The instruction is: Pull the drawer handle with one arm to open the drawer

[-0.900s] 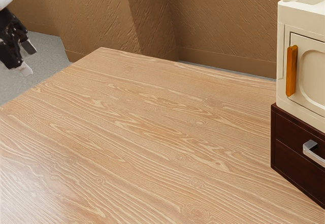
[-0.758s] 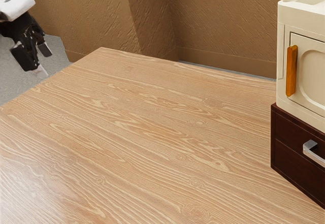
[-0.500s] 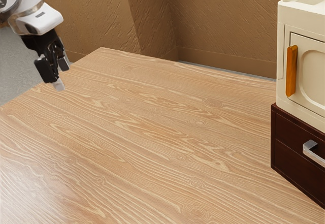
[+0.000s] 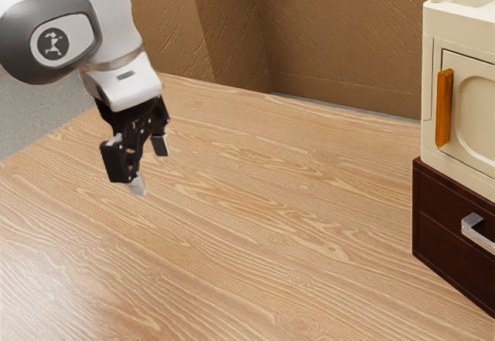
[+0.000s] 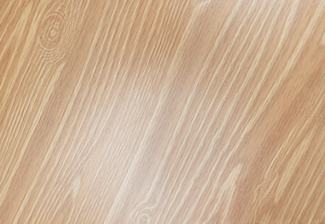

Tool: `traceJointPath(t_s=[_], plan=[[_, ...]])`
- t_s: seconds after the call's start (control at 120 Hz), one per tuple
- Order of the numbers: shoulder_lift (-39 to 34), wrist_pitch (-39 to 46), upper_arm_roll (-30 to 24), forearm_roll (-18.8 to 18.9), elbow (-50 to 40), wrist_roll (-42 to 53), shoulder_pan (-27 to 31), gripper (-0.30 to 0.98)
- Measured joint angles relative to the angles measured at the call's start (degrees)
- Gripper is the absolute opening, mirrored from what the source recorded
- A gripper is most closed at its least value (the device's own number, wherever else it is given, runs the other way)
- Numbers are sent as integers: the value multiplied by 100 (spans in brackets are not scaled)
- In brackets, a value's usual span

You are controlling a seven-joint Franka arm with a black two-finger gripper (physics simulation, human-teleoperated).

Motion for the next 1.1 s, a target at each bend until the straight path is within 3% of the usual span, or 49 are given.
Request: traceJointPath(t_s=[0.225, 0.367, 0.8, 1.1], plan=[[-531, 810, -32, 422, -1157, 222, -775, 69], [-511, 1470, -27, 543, -1640, 326, -1273, 69], [-254, 2290, -34, 741, -1726, 514, -2689, 69], [258, 2380, -67, 773, -1111, 572, -3282, 69]])
